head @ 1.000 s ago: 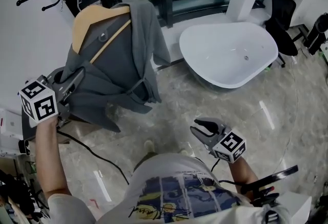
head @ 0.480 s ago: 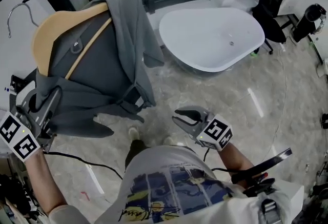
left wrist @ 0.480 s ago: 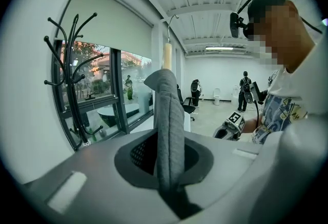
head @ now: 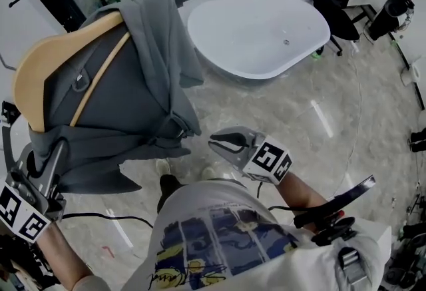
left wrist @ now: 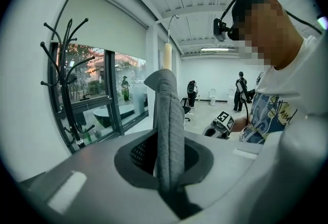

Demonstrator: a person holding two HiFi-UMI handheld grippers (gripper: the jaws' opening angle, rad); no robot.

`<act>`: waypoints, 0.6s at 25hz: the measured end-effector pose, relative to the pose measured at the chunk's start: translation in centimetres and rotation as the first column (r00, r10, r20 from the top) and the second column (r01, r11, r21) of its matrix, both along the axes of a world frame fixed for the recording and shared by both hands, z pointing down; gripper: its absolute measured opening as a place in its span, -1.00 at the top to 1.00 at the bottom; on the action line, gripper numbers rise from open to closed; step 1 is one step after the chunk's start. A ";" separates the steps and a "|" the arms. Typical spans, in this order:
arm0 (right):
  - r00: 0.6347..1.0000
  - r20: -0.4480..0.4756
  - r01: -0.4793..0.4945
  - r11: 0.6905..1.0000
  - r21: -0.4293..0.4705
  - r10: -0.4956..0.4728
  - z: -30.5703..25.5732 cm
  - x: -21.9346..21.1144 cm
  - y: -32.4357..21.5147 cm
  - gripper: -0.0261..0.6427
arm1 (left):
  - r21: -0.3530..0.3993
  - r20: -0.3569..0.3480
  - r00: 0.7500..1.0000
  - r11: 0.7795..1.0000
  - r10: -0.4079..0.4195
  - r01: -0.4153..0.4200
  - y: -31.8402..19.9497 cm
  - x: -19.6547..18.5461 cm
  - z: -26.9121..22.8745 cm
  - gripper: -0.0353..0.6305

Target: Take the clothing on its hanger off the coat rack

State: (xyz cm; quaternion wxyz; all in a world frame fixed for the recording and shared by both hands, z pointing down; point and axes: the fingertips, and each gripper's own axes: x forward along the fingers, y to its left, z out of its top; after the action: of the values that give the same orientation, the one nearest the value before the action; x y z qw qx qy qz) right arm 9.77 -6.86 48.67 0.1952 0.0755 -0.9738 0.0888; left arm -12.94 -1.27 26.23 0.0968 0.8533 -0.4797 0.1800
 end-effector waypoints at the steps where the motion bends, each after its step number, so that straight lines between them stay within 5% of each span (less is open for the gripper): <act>1: 1.000 -0.005 0.002 1.000 0.002 -0.002 0.1 0.0 -0.1 0.79 | -0.001 -0.001 1.000 1.000 0.004 -0.004 0.0 0.2 0.1 0.87; 15: 0.998 0.010 0.057 0.998 0.027 -0.057 -0.9 -2.4 -0.5 0.83 | -0.016 0.021 0.999 1.000 0.025 -0.025 0.0 0.6 0.8 0.87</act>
State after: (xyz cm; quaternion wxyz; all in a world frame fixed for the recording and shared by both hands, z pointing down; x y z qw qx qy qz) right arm 7.36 -7.34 47.74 0.1915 0.0498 -0.9777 0.0708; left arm -12.38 -1.26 27.06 0.0961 0.8565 -0.4684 0.1943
